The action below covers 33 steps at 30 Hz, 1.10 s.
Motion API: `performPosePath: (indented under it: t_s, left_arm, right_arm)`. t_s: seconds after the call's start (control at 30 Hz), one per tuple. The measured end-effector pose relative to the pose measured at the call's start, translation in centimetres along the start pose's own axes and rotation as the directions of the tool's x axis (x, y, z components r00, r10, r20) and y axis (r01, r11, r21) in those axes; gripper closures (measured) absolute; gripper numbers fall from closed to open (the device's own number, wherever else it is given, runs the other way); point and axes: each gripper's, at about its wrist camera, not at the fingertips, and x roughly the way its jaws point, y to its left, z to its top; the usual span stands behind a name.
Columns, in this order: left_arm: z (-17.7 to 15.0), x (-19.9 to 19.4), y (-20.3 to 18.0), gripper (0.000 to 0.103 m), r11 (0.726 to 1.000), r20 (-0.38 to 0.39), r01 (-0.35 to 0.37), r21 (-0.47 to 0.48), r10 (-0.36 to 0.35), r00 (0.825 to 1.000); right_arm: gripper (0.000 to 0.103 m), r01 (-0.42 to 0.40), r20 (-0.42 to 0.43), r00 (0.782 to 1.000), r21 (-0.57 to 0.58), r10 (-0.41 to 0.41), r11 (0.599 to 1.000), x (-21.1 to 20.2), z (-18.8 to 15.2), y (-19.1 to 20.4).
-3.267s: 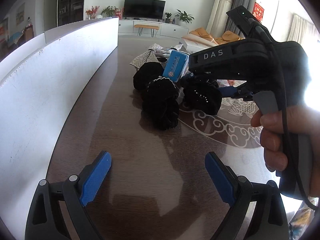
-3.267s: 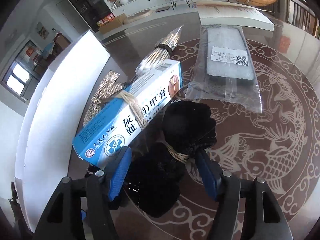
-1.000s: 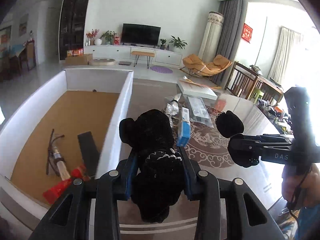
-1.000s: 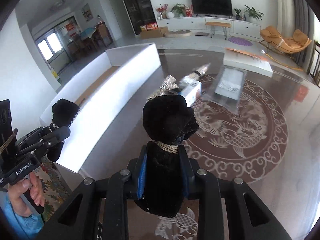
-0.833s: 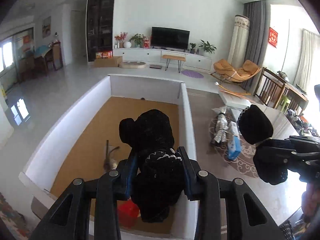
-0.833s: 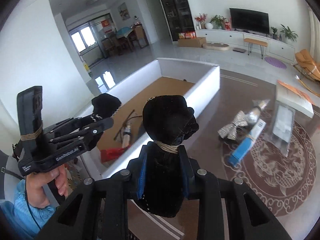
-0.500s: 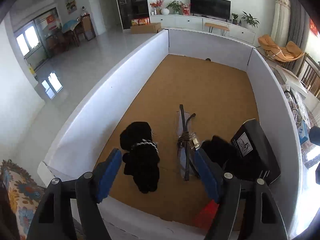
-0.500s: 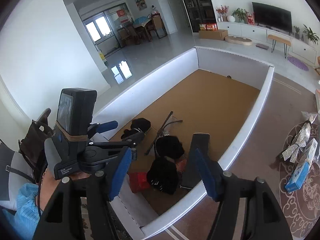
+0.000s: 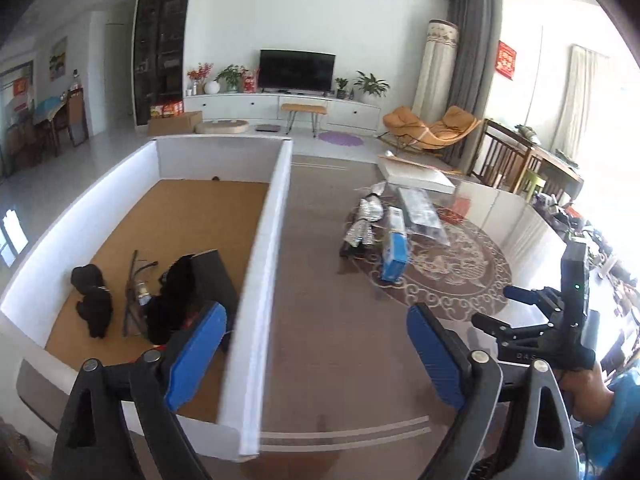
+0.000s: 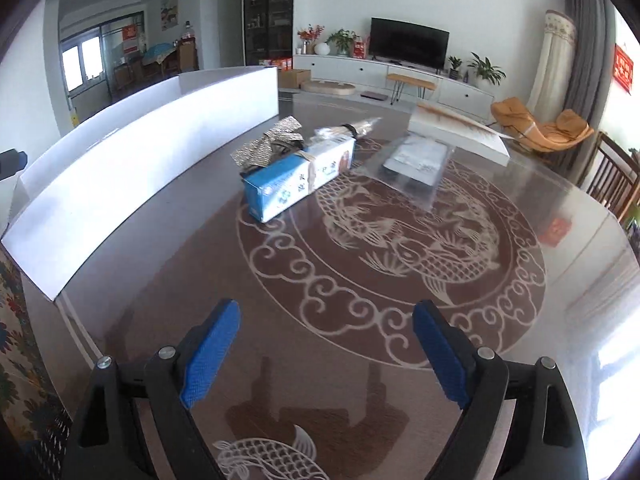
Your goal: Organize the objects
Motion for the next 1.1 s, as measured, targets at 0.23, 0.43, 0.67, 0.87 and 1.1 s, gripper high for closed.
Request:
performPosePath:
  t_s: [0.23,0.43,0.67,0.87,1.1]
  left_arm:
    - [-3.2,10.4,-7.7,0.000,0.988,-0.157,0.007,0.157,0.018,0.987]
    - [-3.6,13.7,-6.2,0.000,0.991,-0.183,-0.037,0.132,0.061,0.981]
    - [-4.1,13.8,-4.9,0.000,0.998,-0.186,-0.018,0.067,0.030,0.982]
    - [-4.2,13.7,-3.8,0.000,1.000,-0.186,0.020,0.004,-0.019,0.982]
    - [-4.4,14.0,-4.2,0.000,1.000,-0.203,0.021,0.004,-0.020,0.979]
  right_arm:
    - [0.014,-0.047,-0.015,0.999,0.077,0.048,0.996,0.6,4.8,-0.7]
    - [0.015,-0.127,-0.072,0.988,0.080,0.133,0.989,4.6,11.0,4.0]
    - [0.063,-0.115,-0.248,0.958,0.125,0.143,0.986,12.2,12.8,6.5]
    - [0.081,-0.253,-0.113,0.938,0.419,0.327,0.872,9.1,8.4,-0.7]
    - [0.070,-0.275,-0.025,0.929,0.622,0.370,0.733,4.8,0.4,-9.3]
